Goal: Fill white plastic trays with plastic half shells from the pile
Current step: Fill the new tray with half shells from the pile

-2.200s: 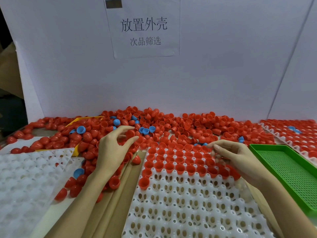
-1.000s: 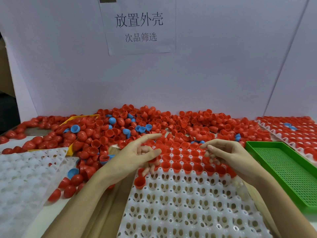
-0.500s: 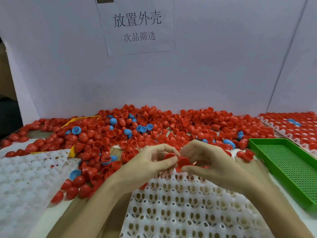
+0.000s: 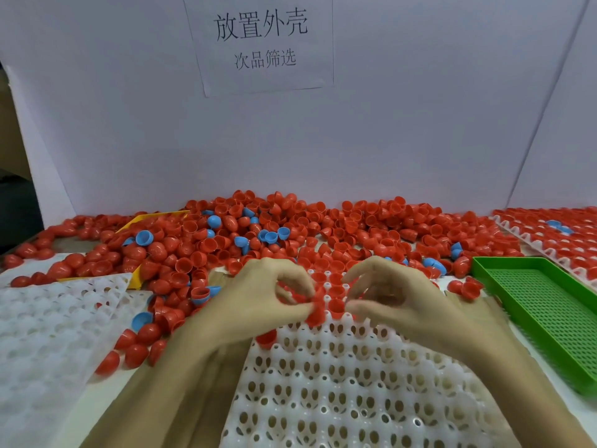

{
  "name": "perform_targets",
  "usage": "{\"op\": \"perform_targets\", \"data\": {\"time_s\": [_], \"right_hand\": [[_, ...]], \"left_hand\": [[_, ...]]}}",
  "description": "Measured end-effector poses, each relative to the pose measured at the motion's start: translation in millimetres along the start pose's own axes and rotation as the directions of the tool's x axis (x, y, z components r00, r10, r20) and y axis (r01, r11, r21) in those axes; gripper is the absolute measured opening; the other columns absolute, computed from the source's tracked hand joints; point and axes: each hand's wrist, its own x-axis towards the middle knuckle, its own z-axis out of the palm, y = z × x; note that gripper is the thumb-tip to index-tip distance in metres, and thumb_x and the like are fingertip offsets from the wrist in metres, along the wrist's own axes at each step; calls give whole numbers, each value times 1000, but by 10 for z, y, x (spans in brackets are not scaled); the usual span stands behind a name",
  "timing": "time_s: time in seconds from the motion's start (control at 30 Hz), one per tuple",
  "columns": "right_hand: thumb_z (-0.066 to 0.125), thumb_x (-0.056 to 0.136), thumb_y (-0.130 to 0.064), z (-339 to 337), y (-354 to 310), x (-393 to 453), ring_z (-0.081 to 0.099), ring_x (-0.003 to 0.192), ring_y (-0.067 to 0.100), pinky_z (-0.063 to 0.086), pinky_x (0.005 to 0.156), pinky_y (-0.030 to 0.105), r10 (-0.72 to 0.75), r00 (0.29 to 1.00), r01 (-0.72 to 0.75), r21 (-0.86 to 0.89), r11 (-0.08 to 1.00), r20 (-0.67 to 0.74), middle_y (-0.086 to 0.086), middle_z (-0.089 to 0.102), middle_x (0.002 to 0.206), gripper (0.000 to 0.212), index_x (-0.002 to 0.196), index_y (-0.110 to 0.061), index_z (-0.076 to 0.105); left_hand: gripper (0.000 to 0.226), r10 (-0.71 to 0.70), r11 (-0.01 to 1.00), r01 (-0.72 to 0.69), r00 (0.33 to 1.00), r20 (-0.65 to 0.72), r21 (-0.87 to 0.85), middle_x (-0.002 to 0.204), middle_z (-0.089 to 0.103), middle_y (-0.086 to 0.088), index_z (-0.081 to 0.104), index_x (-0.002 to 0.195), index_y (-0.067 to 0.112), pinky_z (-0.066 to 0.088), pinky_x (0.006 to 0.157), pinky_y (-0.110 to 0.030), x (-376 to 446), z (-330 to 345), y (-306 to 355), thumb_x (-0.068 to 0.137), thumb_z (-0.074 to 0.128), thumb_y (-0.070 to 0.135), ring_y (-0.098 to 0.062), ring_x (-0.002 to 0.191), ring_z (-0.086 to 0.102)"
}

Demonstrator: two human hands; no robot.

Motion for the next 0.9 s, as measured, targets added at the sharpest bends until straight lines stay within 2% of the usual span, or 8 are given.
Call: {"op": "perform_targets", "data": {"time_s": [0.17,0.27,0.4,0.5,0.6,0.67,0.77,0.9], "right_hand": [[67,99,-22,-232,138,-2,75,73,15,65,73,37,63,988,-76,-88,993,-144,-3,77,88,10,106,-20,73],[66,101,-20,-272,214,2,75,71,14,63,68,29,68,985,-88,-121,989,-159,-6,77,87,9,105,-21,74],[65,101,-20,-298,296,1,75,70,13,62,68,25,68,982,-96,-150,984,-177,-7,77,87,10,104,-24,74],[64,102,-21,-331,333,6,75,70,14,62,68,26,65,980,-98,-169,981,-190,-6,77,85,12,103,-24,75],[64,102,-20,-325,354,6,74,68,13,61,68,26,68,977,-103,-169,980,-201,-7,77,84,13,101,-24,76],[64,102,-19,-308,365,6,74,68,13,61,68,25,74,977,-110,-174,979,-200,-7,77,83,13,99,-24,76],[64,103,-18,-297,363,10,73,66,11,60,67,23,84,977,-120,-179,976,-196,-9,77,82,14,98,-24,76],[64,103,-17,-295,367,8,73,67,11,59,67,23,90,977,-128,-193,973,-194,-9,77,81,15,97,-24,76]], "left_hand": [[8,-29,882,-87,971,238,464,122,43,25,66,92,37,35,95,-10,-60,-115,-155,86,72,38,6,120,36],[11,-47,839,-99,966,253,534,128,37,16,64,99,36,34,105,-21,-40,39,-183,90,68,38,-2,123,31],[18,-34,892,-89,965,261,444,127,42,27,68,107,39,33,99,-14,-42,-60,-247,92,67,49,10,122,34],[18,-1,964,-11,999,45,266,121,57,30,67,116,40,43,97,-14,16,-227,-380,98,64,37,12,118,50],[35,-33,917,139,961,-274,374,134,58,15,58,136,26,47,105,-28,65,-244,-687,101,59,19,-4,123,54],[47,-158,841,260,957,-243,475,149,49,8,46,149,27,41,112,-35,55,-179,-876,103,55,24,-14,135,46],[53,-240,754,237,968,-79,613,160,30,11,39,153,37,34,116,-40,34,-95,-1052,102,52,29,-17,142,40],[39,-210,805,270,963,-172,528,130,38,11,57,128,30,48,82,-28,59,-105,-1044,90,67,29,-11,100,51]]}}
